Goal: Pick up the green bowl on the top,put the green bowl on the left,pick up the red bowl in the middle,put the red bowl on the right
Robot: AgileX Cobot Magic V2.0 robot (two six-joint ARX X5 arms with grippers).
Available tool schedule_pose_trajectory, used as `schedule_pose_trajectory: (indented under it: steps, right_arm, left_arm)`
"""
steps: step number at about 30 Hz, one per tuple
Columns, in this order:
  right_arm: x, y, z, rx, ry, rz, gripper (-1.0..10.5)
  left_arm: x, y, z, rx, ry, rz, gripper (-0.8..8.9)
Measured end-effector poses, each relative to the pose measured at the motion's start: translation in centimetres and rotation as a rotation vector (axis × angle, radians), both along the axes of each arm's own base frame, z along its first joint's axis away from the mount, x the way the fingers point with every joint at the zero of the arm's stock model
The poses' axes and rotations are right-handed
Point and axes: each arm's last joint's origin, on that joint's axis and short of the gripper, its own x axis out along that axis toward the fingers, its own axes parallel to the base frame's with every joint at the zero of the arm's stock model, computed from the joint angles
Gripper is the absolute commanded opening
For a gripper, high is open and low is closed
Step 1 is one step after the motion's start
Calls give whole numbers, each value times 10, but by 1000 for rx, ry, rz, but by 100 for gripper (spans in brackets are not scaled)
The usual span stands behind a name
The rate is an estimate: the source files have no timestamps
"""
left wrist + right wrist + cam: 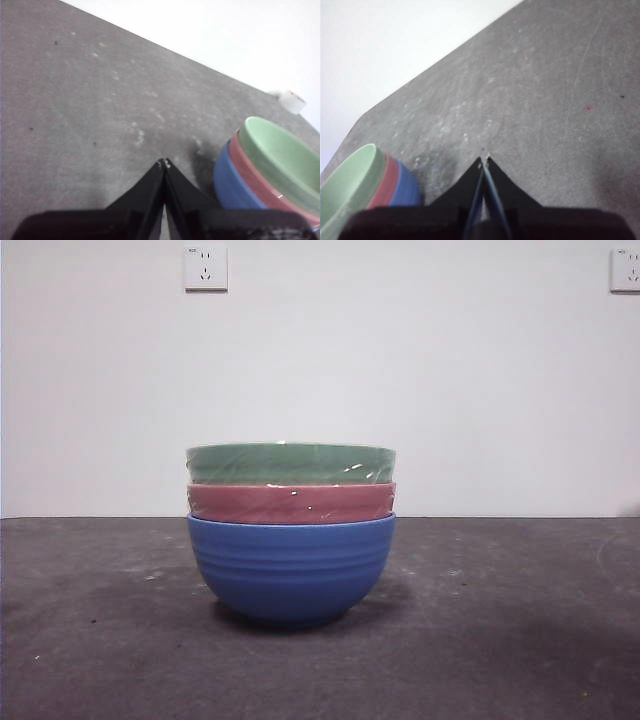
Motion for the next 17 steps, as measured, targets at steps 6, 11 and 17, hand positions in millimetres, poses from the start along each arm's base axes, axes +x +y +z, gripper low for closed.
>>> schedule_pose_trajectory:
  steps: [6, 11, 17]
  right_arm:
    - [0, 0, 40, -6, 3, 2, -17]
    - [7, 1, 80, -74, -31, 24, -16]
    - [22, 3, 121, -180, 4, 79, -16]
  left_arm:
    - [-3, 0, 41, -7, 15, -1, -6]
    - [6, 0, 73, -1, 45, -4, -6]
    - [22, -2, 115, 67, 41, -78, -6]
